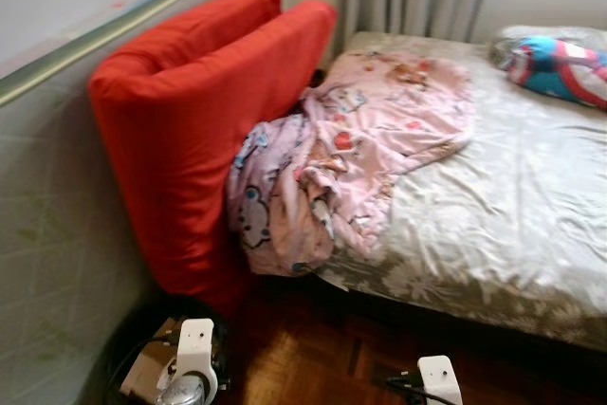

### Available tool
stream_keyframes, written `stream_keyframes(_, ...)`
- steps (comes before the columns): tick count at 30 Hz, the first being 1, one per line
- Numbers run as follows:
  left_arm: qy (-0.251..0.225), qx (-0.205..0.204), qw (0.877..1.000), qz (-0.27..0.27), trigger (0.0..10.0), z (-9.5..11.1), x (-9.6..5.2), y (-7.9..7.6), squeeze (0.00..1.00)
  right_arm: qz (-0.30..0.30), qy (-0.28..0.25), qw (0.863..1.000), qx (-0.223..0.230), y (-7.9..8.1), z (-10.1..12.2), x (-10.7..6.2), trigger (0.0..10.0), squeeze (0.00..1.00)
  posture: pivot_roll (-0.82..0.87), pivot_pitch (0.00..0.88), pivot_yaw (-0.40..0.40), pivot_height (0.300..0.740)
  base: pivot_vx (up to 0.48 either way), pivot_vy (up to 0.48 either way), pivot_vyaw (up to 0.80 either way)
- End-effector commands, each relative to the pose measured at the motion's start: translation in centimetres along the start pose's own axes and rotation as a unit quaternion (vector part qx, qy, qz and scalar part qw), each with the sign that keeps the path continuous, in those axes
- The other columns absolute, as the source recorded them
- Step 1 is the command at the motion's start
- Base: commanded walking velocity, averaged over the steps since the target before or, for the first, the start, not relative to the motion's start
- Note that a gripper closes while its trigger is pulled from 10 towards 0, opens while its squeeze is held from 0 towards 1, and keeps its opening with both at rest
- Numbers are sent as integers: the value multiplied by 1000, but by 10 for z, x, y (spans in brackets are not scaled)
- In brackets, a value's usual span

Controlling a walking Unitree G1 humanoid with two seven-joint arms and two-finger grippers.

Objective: Clean up the room

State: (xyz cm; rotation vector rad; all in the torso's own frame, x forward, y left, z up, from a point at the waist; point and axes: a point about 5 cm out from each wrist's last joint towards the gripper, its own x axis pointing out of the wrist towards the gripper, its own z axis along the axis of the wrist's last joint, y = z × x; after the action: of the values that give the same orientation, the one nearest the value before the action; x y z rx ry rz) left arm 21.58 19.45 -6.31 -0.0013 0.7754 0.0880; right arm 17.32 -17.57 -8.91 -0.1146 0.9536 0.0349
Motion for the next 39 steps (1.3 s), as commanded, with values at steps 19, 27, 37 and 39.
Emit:
stream_keyframes(19,-1,-5,1000,-2,10000,2,1,-2,0,4,4,1000,-21,-2,-5,-1,10000,0,-95,0,19,722,259,0,207)
stream_keyframes(27,-1,-5,1000,-2,10000,1,1,-2,0,5,2,1000,-11,-2,-5,-1,10000,0,-95,0,19,722,272,0,278)
stream_keyframes(37,-1,-5,1000,-3,10000,2,1,-2,0,4,-2,1000,-4,-2,-5,-2,10000,0,-95,0,19,722,272,0,0)
stream_keyframes(39,-1,-5,1000,-3,10000,1,1,-2,0,3,-4,1000,4,-2,-5,-2,10000,0,-95,0,18,722,272,0,0)
